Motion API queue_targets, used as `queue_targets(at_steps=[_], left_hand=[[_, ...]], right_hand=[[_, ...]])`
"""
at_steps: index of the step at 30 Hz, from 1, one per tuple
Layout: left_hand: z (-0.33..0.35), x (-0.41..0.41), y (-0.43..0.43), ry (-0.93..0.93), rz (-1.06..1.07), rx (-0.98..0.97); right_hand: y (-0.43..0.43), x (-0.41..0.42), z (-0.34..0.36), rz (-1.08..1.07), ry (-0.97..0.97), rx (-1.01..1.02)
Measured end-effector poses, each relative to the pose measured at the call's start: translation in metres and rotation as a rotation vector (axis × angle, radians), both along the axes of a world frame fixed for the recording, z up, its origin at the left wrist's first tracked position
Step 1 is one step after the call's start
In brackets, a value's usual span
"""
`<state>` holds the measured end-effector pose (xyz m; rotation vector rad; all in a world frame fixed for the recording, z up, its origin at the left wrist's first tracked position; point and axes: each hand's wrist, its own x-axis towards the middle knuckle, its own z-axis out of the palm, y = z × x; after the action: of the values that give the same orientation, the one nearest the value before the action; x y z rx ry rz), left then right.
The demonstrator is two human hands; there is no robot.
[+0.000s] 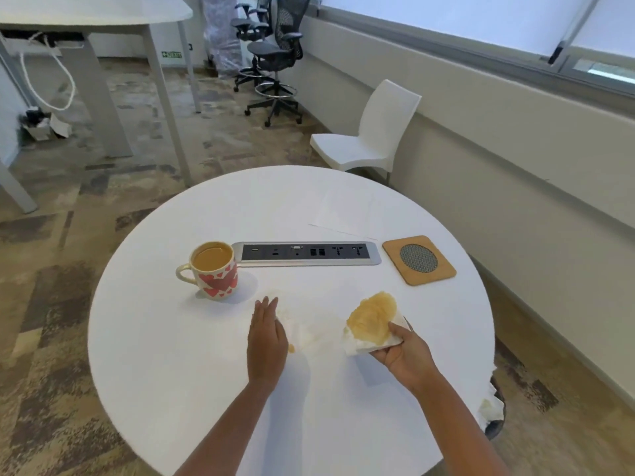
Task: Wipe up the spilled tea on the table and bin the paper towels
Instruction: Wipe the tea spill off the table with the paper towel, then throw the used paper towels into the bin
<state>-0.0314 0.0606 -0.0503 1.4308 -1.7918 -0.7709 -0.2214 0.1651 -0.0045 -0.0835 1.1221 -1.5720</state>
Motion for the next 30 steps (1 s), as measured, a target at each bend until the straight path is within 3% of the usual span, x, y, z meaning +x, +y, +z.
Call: queue_targets(at_steps=[3,6,20,30], left_hand=[[0.007,-0.029,0.007,0.045,-0.062,-0.004],[0.013,-0.065,0.017,0.098,-0.129,-0.004],[0.021,-0.280,0.115,0.107,-0.419,0.033],[0.002,-0.417,0.174,-0.021,-0.662,0.121]], right_hand=[[0.008,-0.022,0.002,0.035,0.168,0.054],[0.019,-0.050,0.005,0.017,0.217,0.075],[0.108,-0.242,0.007,-0.253,0.070,0.085],[0.176,-0.351,-0.044,-0.346,0.050,0.233]])
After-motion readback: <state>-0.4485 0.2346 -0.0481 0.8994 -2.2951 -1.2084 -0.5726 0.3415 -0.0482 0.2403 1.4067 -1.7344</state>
